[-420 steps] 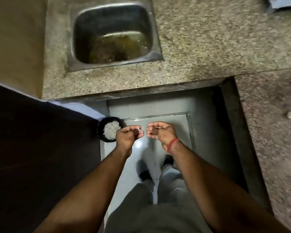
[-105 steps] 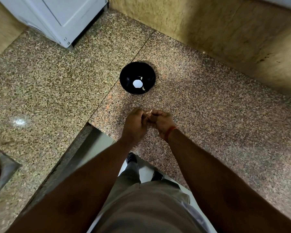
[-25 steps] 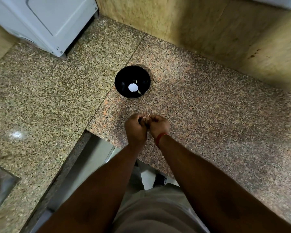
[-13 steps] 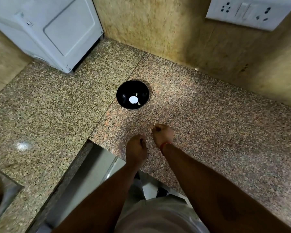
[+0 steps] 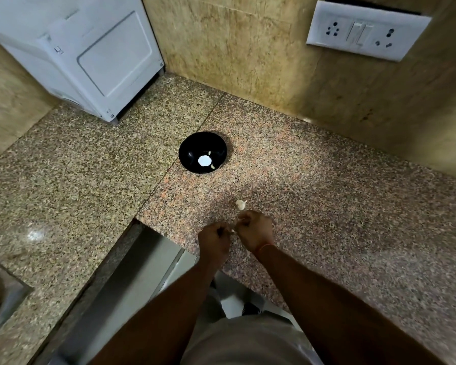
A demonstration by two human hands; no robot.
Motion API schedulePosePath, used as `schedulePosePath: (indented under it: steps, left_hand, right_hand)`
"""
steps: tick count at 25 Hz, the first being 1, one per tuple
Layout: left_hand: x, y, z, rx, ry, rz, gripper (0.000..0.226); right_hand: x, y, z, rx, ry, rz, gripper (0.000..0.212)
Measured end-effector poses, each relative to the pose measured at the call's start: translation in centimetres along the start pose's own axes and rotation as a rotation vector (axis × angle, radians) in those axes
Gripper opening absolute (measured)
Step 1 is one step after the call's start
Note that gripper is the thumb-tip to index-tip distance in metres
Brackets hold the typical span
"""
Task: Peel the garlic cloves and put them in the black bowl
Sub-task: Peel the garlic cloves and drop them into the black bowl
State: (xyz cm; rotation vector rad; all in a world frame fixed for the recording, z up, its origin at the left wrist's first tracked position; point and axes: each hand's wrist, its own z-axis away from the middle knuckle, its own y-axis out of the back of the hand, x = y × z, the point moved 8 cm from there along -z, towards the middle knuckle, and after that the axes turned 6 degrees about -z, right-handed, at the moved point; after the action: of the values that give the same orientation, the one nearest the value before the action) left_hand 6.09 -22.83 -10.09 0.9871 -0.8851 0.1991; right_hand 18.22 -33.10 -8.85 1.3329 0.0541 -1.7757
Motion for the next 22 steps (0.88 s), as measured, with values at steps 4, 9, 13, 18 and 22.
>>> schedulePosePath:
  steps: [4, 9, 13, 18, 22]
  left_hand:
    - [0.3, 0.0, 0.3, 0.025, 0.100, 0.189, 0.020]
    - [-0.2, 0.0, -0.1, -0.004, 0.128, 0.214, 0.021]
    - [-0.6, -1.0, -0.1, -0.048, 0.074, 0.059, 0.020]
    - [2.0, -1.4, 1.1, -0.109, -0.134, -0.224, 0.009]
    - [3.4, -2.1, 2.4, -0.215, -0.159, -0.356, 0.031]
  right_hand:
    - [0.3, -0.4, 0.1, -0.145, -0.006, -0.136, 0.016]
    - [1.4, 1.0, -0.1, -0.128, -0.086, -0.288, 0.010]
    - [2.3, 1.4, -0.1, -0.124, -0.021, -0.115, 0.012]
    - [2.7, 1.8, 0.6, -0.136, 0.019, -0.066, 0.011]
    - [2.7, 2.0, 0.7, -0.128, 0.038, -0.052, 0.018]
